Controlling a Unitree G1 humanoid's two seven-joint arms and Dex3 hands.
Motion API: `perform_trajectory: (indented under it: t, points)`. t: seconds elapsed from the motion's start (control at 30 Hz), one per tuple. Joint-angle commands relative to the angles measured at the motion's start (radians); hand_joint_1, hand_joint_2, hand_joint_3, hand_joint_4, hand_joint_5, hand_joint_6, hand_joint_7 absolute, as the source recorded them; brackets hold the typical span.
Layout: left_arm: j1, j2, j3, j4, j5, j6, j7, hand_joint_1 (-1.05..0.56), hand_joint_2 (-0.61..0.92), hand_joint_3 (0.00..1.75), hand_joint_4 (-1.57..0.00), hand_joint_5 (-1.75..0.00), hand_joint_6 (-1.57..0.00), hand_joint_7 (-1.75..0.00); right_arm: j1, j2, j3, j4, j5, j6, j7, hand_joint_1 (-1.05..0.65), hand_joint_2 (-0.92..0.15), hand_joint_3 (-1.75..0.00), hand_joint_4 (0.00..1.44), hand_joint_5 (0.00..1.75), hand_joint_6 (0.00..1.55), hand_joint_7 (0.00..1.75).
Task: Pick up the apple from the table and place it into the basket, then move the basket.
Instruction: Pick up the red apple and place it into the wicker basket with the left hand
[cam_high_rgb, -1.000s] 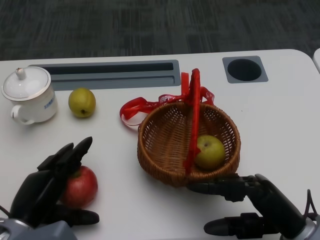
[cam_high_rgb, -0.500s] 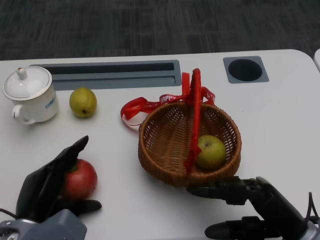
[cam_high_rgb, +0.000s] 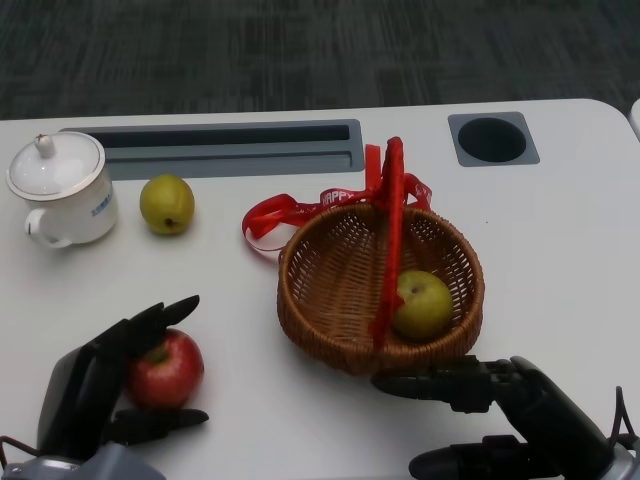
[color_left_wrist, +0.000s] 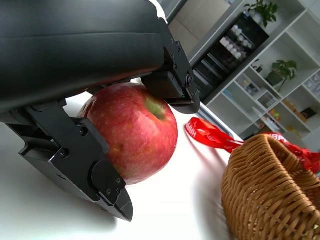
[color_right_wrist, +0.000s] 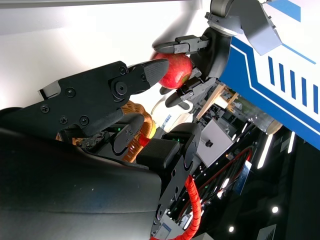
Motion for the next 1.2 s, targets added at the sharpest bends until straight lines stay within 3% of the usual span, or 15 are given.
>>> perform_trajectory:
  t: [0.03,0.27,0.4,0.63,0.83,1.2]
  points:
    - [0.003,0.015,0.013,-0.029,0.001,-0.03,0.046,0.02,0.82,0.0,-1.18,-0.04,-1.09,-0.02,-0.002,-0.012,0.002,-0.003,0.015,0.002,0.006,-0.29,-0.86,-0.01,0.79,0.0,0.71,0.0]
    - [-0.002,0.031,0.028,-0.083,0.038,-0.058,0.143,0.02,0.8,0.0,-1.2,-0.03,-1.09,-0.02,0.003,-0.011,0.0,-0.001,0.013,-0.003,0.004,-0.29,-0.87,-0.01,0.79,0.0,0.72,0.0]
    - [0.009,0.038,0.051,-0.194,0.046,-0.081,0.155,0.01,0.79,0.0,-1.21,-0.03,-1.1,-0.02,0.006,-0.009,-0.001,-0.003,0.006,-0.003,0.0,-0.3,-0.88,-0.01,0.8,0.0,0.73,0.01]
    - [0.05,0.017,0.066,-0.46,-0.098,-0.114,-0.04,-0.03,0.81,0.01,-1.2,-0.02,-1.1,-0.01,0.01,-0.006,0.002,-0.008,-0.002,0.003,0.0,-0.3,-0.9,-0.01,0.8,0.0,0.73,0.0]
    - [0.041,-0.029,0.052,-0.648,-0.248,-0.048,-0.243,-0.07,0.79,0.0,-1.22,-0.02,-1.12,-0.01,0.014,-0.002,0.004,-0.008,-0.013,0.003,-0.002,-0.29,-0.9,0.0,0.79,0.0,0.73,0.0]
    - [-0.093,-0.161,0.045,-0.605,-0.307,0.053,-0.435,0.02,0.76,0.0,-1.27,-0.03,-1.16,-0.02,0.025,0.001,-0.001,-0.015,-0.019,-0.004,-0.016,-0.28,-0.9,0.0,0.81,0.01,0.74,0.0]
